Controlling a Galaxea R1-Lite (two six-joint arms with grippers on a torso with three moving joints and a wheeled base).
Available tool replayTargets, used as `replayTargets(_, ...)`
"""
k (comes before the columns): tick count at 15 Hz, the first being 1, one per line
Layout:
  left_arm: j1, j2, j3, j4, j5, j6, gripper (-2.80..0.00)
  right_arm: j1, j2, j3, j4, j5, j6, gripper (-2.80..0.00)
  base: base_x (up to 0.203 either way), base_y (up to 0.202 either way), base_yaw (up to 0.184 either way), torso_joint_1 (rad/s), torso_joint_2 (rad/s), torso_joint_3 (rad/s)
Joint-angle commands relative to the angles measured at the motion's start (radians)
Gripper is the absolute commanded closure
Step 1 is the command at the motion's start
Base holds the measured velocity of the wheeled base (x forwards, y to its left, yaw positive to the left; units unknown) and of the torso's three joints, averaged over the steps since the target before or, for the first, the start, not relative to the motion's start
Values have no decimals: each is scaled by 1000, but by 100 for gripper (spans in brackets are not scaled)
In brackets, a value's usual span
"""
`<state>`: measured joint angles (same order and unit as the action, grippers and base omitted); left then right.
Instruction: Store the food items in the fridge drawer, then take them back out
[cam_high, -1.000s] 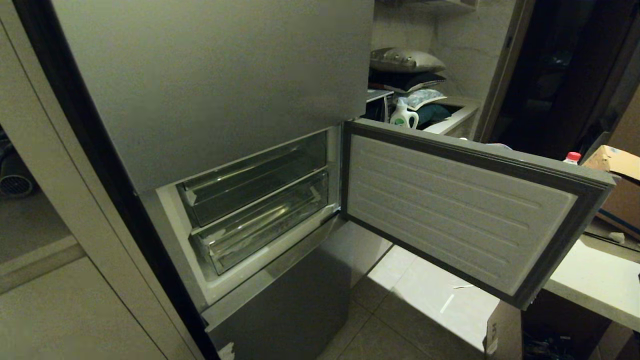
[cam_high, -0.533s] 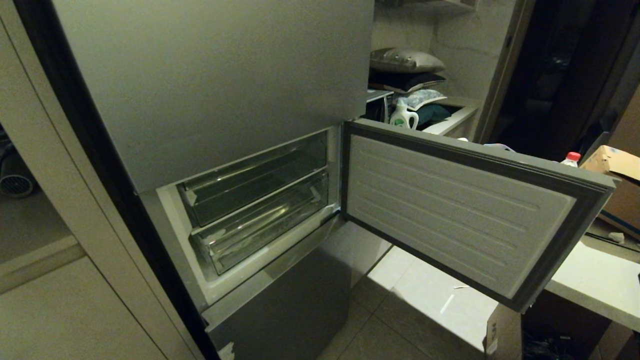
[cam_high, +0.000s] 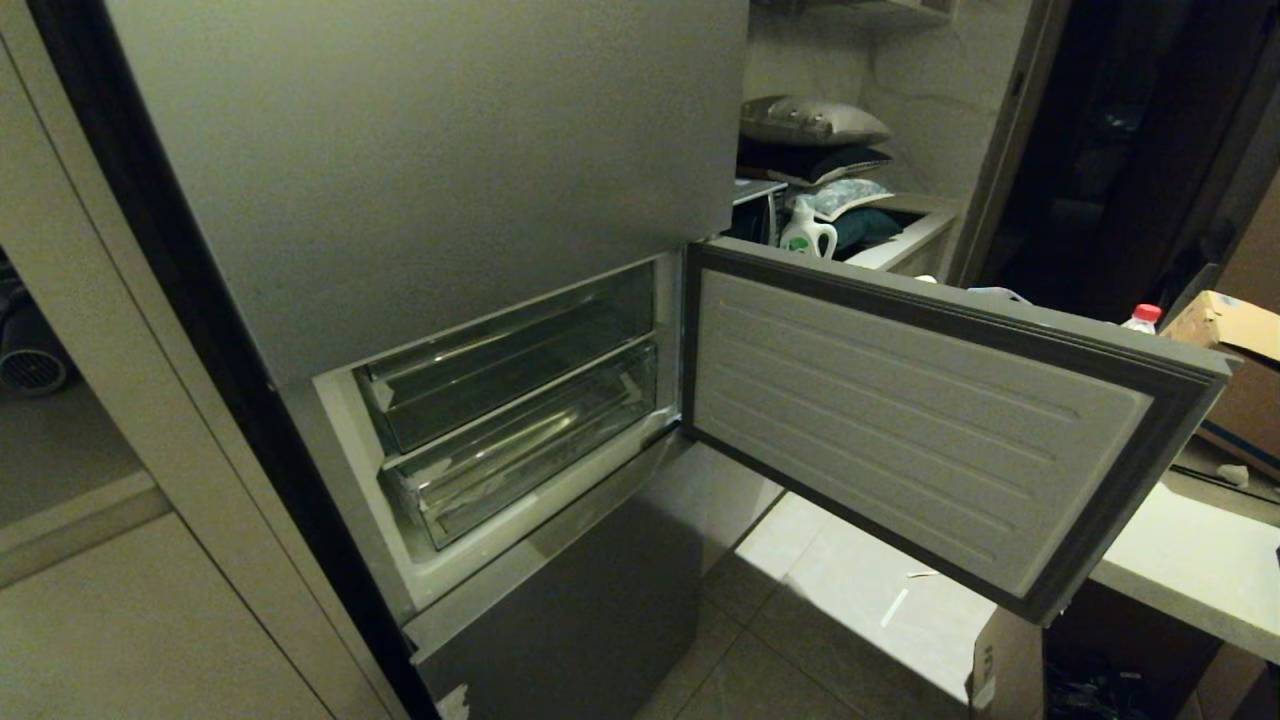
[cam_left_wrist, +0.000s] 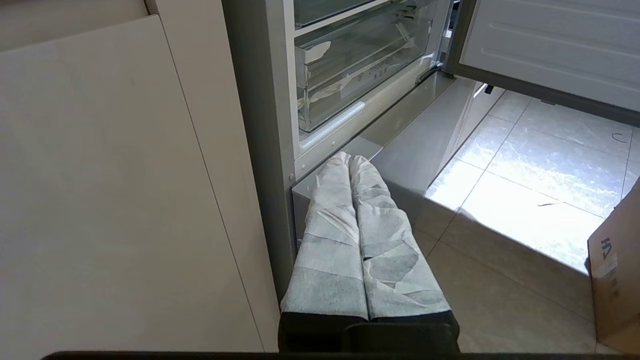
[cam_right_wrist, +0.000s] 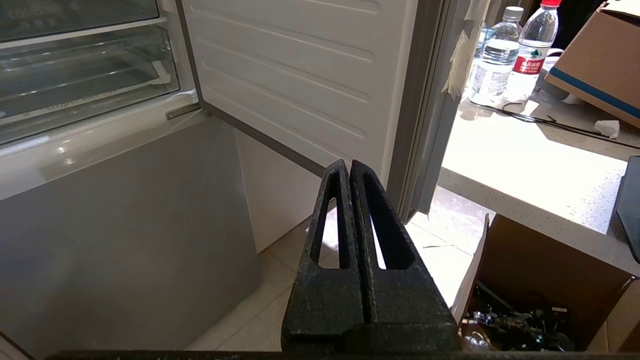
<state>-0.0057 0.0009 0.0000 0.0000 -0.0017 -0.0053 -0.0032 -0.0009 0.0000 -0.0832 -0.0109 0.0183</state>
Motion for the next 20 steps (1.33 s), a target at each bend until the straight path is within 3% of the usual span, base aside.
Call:
replayTargets(1, 0, 0, 0, 0, 0, -1, 0, 0, -1, 31, -1, 0, 0, 0, 0, 0, 0, 0, 0, 0)
replayTargets(20, 0, -1, 0, 0, 0, -2, 0, 0, 1, 31, -1, 0, 2, 0, 0, 0, 0, 0, 0, 0)
